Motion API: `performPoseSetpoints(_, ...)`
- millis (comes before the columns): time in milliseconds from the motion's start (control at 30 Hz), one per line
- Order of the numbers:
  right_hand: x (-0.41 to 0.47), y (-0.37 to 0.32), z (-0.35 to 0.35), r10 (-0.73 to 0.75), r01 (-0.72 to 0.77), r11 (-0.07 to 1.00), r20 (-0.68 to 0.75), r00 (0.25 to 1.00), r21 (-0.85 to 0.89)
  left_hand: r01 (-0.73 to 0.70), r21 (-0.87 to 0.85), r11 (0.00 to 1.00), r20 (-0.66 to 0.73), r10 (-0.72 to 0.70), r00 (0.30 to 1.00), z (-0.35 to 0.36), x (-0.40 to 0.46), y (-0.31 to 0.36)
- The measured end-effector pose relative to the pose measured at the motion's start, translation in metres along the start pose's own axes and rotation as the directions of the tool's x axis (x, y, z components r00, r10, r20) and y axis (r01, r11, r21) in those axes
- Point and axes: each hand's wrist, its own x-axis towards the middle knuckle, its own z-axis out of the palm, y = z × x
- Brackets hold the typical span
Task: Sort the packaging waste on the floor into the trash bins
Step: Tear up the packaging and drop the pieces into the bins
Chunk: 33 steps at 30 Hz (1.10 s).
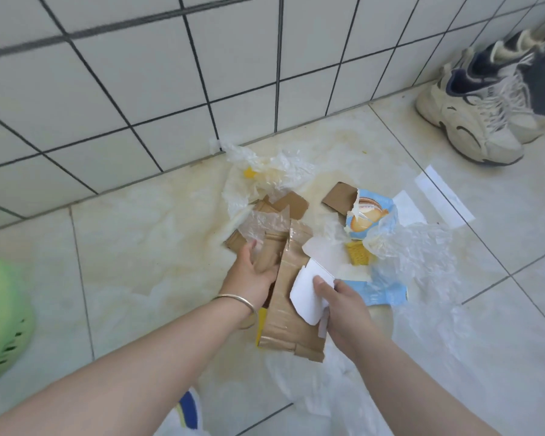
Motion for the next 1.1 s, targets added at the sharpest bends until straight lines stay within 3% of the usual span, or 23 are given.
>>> performPoseSetpoints(200, -0.062, -0.025, 0.061, -0.168, 0.178, 0.981, 0.117, 0.979, -0.075, -0.098, -0.2, 0.975, -0.021, 0.096, 0.995, -0.079, -0.065, -0.009)
performPoseSetpoints(433, -0.165, -0.028, 0.134, -0.311, 0.338, 0.925, 0.167, 0.936, -0.173, -0.231, -0.279, 0.932, -0.136, 0.199, 0.97, -0.164, -0.156, -0.03)
performPoseSetpoints(600, -0.24, -0.014, 0.188, -0.389, 0.425, 0.892, 0.22, 0.895, -0.152, -0.32, -0.302, 0.898, -0.23, 0.257, 0.939, -0.223, -0.224, -0.049)
performPoseSetpoints(733, -0.289, -0.004, 0.232, -0.451, 0.517, 0.835, 0.302, 0.84, -0.19, -0.379, -0.266, 0.886, -0.314, 0.292, 0.903, -0.27, -0.282, -0.07)
performPoseSetpoints(933, -0.346, 0.031, 0.29, -0.465, 0.585, 0.783, 0.428, 0.775, -0.209, -0.347, -0.041, 0.937, -0.381, 0.306, 0.872, -0.334, -0.346, -0.12)
performPoseSetpoints(1100, -0.355, 0.067, 0.323, -0.445, 0.635, 0.646, 0.467, 0.764, -0.423, -0.298, -0.012, 0.954, -0.38, 0.271, 0.884, -0.357, -0.361, -0.171)
